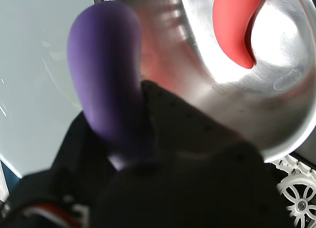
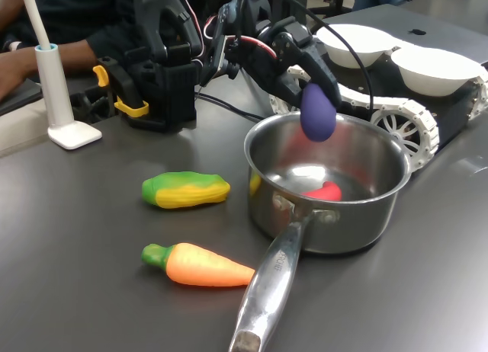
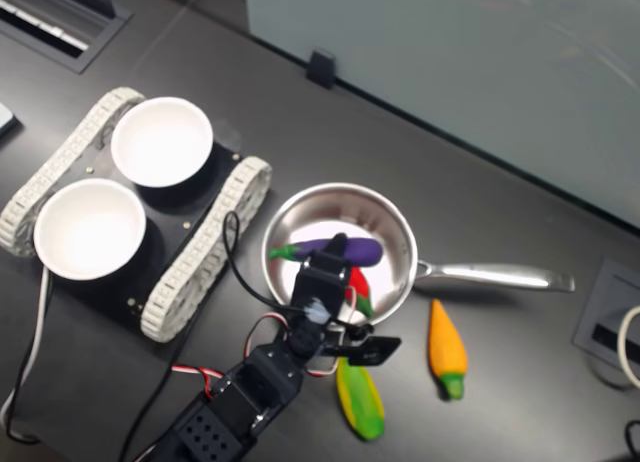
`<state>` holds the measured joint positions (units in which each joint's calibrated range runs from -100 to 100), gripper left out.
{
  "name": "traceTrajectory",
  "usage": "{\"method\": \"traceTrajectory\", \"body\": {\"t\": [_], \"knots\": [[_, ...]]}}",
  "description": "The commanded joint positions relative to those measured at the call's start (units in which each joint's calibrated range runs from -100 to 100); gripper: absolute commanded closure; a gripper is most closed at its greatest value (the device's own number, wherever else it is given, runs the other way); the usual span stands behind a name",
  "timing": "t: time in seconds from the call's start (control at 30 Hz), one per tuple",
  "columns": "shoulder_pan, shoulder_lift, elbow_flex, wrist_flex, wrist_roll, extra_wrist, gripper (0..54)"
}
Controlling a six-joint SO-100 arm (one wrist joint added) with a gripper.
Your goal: Pick up the brinjal and place them in the pan
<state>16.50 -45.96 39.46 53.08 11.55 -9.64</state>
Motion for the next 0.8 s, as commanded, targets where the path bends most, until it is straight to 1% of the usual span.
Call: {"method": "traceTrajectory", "body": {"t": [0.0, 0.1, 0.27, 0.33, 0.4, 0.5, 0.6, 0.7, 0.77], "knots": [[-1.2, -4.1, -1.4, 0.4, 0.5, 0.7, 34.1], [-1.6, -4.3, -1.4, 1.4, 0.0, 0.7, 29.3], [-2.4, -5.4, -0.1, 2.8, 0.5, 0.6, 24.1], [-2.4, -5.5, 0.0, 3.4, 0.1, 0.6, 20.0], [-2.5, -5.5, -0.2, 4.3, 0.0, 0.6, 17.1], [-2.5, -6.1, -0.2, 5.9, -0.3, 0.5, 8.2], [-2.7, -6.8, -0.2, 7.3, -0.4, 0.5, 2.2], [-3.0, -7.4, 0.1, 7.4, -0.6, 0.5, 0.2], [-3.0, -7.9, 0.4, 7.4, -0.9, 0.5, 0.0]]}}
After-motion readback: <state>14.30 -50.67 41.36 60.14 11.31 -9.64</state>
